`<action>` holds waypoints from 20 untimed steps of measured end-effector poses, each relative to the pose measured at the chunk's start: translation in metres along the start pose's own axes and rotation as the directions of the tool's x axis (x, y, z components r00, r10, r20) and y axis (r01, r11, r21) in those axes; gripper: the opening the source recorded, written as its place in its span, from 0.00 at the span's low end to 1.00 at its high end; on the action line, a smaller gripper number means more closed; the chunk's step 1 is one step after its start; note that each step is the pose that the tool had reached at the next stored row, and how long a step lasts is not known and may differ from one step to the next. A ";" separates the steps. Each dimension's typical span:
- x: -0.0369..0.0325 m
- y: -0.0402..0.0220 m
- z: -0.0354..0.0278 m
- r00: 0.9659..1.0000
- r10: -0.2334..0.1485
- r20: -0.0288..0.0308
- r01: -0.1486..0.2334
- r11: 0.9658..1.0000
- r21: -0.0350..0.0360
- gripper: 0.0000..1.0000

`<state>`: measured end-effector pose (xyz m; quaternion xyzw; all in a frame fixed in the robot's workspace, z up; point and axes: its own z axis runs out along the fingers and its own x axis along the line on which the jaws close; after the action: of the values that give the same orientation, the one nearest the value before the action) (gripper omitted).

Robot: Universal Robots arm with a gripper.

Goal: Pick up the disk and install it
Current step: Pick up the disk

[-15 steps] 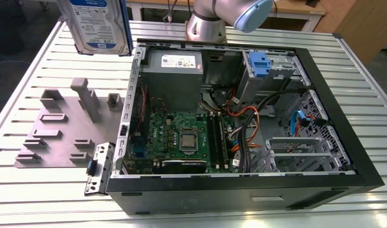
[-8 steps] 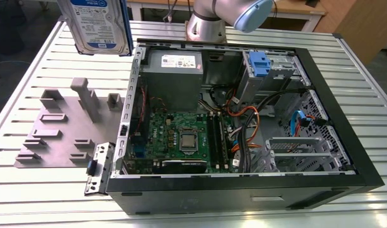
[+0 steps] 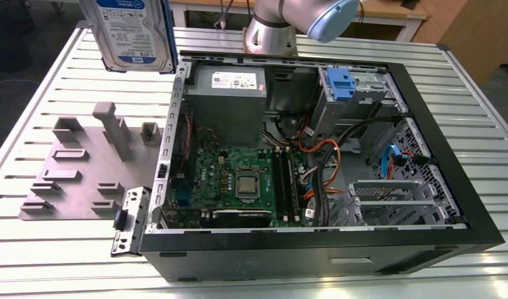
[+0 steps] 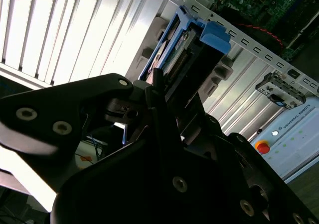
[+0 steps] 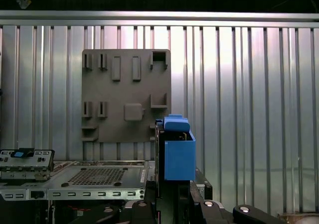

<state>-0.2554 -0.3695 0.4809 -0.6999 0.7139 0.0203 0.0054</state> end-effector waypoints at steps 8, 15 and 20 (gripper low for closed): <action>-0.0004 -0.0197 -0.0003 1.000 0.000 0.001 0.000 1.000 0.000 0.35; -0.0007 -0.0347 -0.0003 1.000 0.000 0.001 0.000 1.000 0.000 0.35; -0.0009 -0.0462 -0.0004 1.000 0.000 0.001 0.000 1.000 0.000 0.35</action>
<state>-0.2092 -0.3695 0.4803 -0.6999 0.7139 0.0207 0.0057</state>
